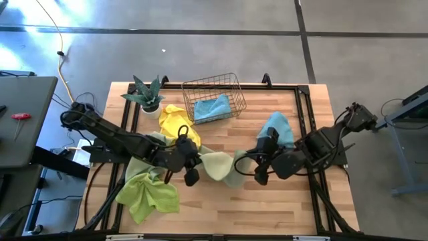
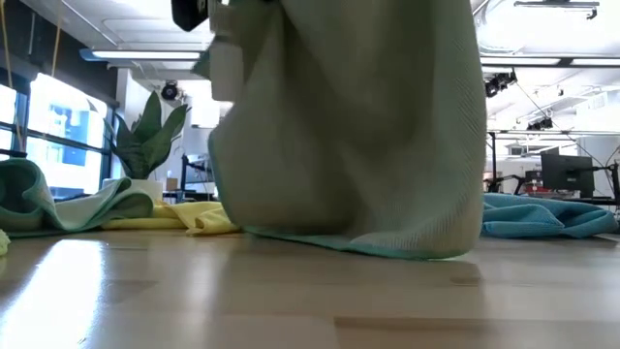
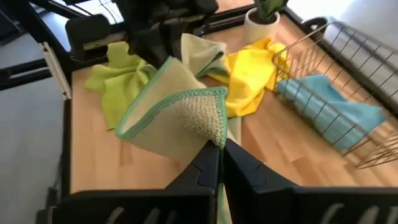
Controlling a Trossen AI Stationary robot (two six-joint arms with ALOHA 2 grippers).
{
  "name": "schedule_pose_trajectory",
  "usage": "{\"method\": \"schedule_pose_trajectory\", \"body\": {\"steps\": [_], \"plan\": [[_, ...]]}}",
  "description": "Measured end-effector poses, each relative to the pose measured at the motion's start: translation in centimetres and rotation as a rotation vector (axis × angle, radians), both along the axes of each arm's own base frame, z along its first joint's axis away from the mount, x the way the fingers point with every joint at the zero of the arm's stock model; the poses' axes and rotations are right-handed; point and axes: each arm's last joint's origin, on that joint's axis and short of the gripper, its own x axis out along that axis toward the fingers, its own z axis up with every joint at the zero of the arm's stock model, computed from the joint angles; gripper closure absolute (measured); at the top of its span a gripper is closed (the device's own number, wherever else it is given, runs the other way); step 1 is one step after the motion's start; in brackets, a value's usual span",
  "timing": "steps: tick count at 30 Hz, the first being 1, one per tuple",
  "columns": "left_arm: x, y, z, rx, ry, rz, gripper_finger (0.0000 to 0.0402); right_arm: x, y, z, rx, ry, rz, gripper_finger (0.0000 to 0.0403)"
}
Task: Fold microfiber towels
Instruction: Fold the right light blue microfiber cloth
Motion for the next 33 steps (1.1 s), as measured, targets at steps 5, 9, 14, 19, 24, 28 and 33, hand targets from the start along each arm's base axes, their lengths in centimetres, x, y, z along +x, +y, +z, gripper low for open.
{"method": "schedule_pose_trajectory", "body": {"steps": [5, 9, 14, 19, 24, 28, 33], "plan": [[-0.3, 0.0, 0.3, -0.018, -0.005, -0.019, 0.0401, -0.3, 0.5, -0.3, 0.047, 0.024, 0.000, 0.0403], [-0.3, -0.1, 0.3, -0.056, -0.008, -0.014, 0.0401, -0.6, 0.9, -0.5, 0.099, 0.038, -0.003, 0.0403], [-0.3, -0.2, 0.3, -0.085, -0.006, -0.023, 0.0401, -0.8, 1.9, -0.8, 0.129, 0.049, 0.004, 0.0397], [-0.3, -0.2, 0.3, -0.090, -0.004, -0.029, 0.0401, -0.6, 2.4, -1.6, 0.213, 0.122, 0.023, 0.0342], [-0.3, -0.3, 0.2, -0.124, 0.005, -0.056, 0.0402, -0.8, 2.8, -2.0, 0.328, 0.237, 0.101, 0.0262], [-0.1, -0.1, 0.0, -0.164, 0.012, -0.042, 0.0402, -0.6, 3.1, -1.8, 0.299, 0.218, 0.186, 0.0230], [0.5, 1.3, 0.4, -0.174, -0.051, 0.030, 0.0402, 2.0, 2.8, -2.6, 0.124, 0.110, 0.115, 0.0229]]}}
